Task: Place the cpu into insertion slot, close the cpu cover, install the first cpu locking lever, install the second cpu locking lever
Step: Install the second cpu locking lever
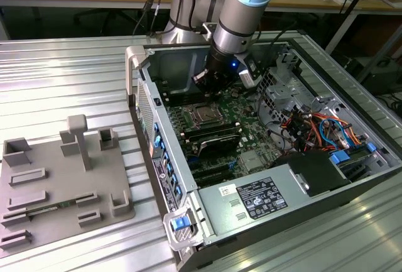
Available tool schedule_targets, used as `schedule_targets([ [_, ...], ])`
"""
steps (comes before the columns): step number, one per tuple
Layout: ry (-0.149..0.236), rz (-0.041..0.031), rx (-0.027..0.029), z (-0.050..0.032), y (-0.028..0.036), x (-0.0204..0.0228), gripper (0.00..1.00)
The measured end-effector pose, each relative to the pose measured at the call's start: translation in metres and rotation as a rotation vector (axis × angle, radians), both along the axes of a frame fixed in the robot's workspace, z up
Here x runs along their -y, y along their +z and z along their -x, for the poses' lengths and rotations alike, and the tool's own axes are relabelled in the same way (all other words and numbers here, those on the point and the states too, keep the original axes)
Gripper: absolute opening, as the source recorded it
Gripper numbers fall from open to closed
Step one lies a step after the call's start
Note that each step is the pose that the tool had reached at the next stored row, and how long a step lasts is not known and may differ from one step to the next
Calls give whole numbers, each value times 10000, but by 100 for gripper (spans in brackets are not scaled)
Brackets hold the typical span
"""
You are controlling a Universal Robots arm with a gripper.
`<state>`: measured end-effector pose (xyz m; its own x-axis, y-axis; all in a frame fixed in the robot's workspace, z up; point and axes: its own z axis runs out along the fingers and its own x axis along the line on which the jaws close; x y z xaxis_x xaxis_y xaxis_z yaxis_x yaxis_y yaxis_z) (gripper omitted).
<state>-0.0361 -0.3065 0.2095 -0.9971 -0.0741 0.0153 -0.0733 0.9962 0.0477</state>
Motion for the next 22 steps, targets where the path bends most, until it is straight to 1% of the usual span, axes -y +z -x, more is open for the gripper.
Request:
schedule_targets([
  [4,0,1,-1,0,2,57,11],
  [7,0,4,-2,0,16,79,11],
  [8,0,5,-1,0,26,83,11],
  [9,-2,20,0,1,59,87,11],
  [11,0,42,0,0,98,90,11],
  [12,2,60,0,-2,129,95,11],
  [13,1,71,0,-5,142,100,11],
  [17,0,102,0,-16,148,117,11],
  [22,0,107,-1,-18,148,118,11],
])
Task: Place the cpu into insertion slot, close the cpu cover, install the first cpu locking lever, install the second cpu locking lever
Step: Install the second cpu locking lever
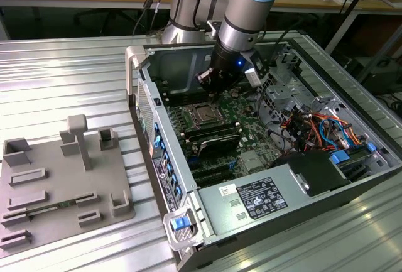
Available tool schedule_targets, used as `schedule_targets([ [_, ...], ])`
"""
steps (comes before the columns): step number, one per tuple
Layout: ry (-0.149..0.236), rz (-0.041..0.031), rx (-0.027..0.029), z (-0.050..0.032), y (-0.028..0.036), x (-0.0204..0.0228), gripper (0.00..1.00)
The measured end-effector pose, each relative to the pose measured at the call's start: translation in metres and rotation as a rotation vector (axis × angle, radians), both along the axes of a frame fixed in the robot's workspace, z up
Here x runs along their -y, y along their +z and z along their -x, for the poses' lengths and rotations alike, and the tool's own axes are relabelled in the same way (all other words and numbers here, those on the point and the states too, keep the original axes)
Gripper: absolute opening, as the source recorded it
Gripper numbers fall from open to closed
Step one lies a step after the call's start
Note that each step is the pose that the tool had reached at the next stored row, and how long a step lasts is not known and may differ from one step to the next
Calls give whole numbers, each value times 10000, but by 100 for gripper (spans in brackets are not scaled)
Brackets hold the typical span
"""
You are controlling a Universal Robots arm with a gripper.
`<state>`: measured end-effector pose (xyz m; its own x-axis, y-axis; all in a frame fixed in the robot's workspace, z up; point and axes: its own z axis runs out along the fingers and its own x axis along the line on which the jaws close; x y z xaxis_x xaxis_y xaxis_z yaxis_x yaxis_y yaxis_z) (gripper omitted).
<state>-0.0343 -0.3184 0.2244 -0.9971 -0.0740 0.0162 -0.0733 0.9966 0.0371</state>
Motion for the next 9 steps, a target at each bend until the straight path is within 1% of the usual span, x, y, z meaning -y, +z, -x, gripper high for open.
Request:
schedule_targets([
  [9,0,0,0,0,0,7,11],
])
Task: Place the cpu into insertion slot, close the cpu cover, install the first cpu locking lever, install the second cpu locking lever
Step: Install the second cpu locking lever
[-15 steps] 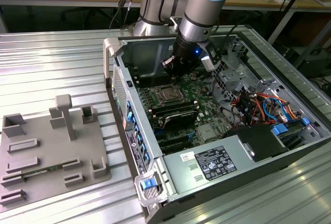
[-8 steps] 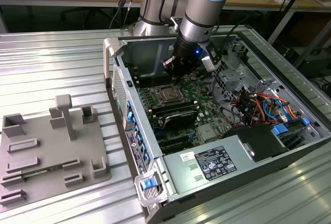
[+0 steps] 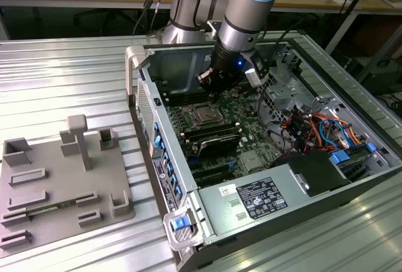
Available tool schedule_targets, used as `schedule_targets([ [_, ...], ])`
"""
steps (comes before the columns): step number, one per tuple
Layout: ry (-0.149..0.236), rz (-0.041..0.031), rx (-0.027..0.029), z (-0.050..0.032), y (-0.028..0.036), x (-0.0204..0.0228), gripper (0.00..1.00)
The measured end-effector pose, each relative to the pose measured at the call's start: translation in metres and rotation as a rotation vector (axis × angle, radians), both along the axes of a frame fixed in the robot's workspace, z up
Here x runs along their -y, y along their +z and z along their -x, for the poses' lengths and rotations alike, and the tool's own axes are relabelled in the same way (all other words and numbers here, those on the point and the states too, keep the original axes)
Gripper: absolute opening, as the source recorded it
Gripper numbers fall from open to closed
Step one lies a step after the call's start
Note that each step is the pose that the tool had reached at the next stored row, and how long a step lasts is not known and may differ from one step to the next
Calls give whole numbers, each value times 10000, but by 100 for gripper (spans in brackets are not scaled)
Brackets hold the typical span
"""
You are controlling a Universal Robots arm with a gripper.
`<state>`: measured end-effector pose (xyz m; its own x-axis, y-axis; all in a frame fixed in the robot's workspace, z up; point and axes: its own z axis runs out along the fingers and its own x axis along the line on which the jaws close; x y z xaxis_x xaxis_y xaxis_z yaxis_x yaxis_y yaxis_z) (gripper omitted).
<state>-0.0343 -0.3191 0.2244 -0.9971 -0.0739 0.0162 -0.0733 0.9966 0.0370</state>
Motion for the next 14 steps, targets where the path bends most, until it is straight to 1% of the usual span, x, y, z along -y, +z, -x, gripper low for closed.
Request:
schedule_targets([
  [9,0,3,-1,1,4,2,11],
  [10,0,7,-1,0,16,2,11],
  [13,1,15,1,0,81,2,11],
  [14,1,16,1,0,81,10,11],
])
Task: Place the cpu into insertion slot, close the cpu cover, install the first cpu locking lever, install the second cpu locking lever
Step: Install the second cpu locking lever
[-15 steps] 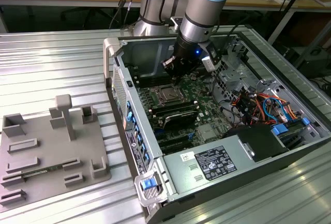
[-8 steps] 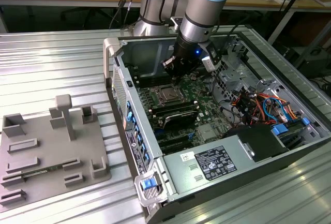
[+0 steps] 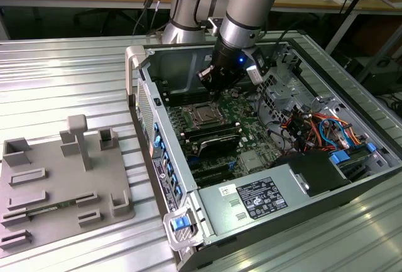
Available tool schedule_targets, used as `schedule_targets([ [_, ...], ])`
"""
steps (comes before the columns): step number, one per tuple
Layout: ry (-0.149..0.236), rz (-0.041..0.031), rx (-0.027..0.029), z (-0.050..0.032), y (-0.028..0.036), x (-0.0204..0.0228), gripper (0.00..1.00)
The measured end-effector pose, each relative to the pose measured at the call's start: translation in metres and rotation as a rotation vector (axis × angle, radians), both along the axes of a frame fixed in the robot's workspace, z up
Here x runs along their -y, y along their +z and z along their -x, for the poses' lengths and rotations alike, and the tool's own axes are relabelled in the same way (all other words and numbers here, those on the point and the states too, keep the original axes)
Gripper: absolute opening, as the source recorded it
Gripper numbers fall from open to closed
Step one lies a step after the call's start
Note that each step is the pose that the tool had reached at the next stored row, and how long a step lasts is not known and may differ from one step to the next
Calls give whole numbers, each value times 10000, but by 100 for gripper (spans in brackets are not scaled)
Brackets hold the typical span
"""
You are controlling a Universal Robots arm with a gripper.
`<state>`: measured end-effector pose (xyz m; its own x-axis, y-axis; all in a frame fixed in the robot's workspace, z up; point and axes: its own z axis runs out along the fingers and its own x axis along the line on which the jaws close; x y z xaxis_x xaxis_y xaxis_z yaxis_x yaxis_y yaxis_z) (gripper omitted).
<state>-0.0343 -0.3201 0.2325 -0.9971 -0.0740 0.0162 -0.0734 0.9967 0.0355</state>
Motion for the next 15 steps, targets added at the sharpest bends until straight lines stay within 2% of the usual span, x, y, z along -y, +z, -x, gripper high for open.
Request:
schedule_targets([
  [1,0,-1,0,0,-1,39,11],
  [3,-1,0,0,0,0,80,11],
  [6,-2,-1,0,0,-1,87,11],
  [8,-1,0,-1,0,0,111,11],
  [15,0,0,-1,0,0,115,11],
])
